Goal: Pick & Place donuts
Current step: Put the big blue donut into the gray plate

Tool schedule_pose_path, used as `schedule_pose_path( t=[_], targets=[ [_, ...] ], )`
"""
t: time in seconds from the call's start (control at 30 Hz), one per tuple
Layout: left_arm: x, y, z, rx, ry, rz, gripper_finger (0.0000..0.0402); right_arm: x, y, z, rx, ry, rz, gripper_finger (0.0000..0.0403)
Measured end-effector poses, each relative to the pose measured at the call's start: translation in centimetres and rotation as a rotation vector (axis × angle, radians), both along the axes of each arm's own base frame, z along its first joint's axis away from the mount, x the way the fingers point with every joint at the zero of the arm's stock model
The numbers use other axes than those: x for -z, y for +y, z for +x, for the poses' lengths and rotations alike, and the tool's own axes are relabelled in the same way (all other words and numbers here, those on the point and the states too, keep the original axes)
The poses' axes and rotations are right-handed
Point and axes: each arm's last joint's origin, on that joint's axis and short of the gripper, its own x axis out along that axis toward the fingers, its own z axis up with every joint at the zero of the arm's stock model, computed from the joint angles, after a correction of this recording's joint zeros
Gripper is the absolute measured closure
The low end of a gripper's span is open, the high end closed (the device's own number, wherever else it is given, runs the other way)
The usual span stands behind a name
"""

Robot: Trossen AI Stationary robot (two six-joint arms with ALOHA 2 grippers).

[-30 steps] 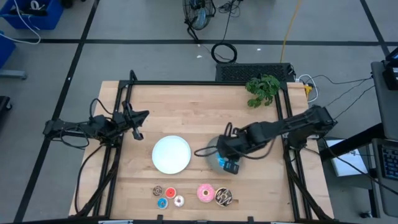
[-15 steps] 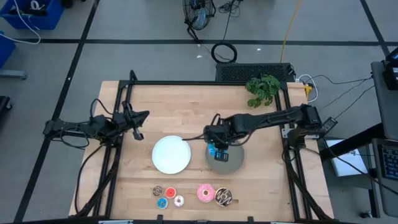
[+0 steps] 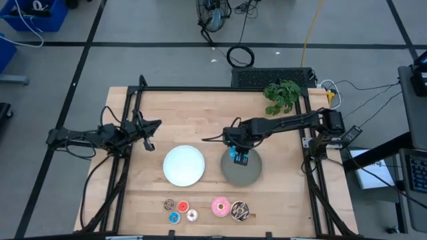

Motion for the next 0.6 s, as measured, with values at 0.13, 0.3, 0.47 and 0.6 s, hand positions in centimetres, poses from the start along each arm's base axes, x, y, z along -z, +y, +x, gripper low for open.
schedule_pose_path(
  t=[0.13,0.3,0.47,0.6],
  targets=[
    [0.0,0.0,0.0,0.000,0.000,0.000,0.0382,0.0,0.2,0.2,-0.023,-0.023,-0.006,0.0390],
    [0.0,0.0,0.0,0.000,-0.001,-0.002,0.0382,-0.1,0.9,0.8,-0.042,-0.093,-0.006,0.0390],
    [0.0,0.0,0.0,0.000,-0.001,-0.004,0.0382,0.2,1.4,0.9,-0.038,-0.119,0.001,0.0390],
    [0.0,0.0,0.0,0.000,-0.002,-0.005,0.0382,1.7,1.5,0.3,0.009,-0.082,0.012,0.0390]
  ],
)
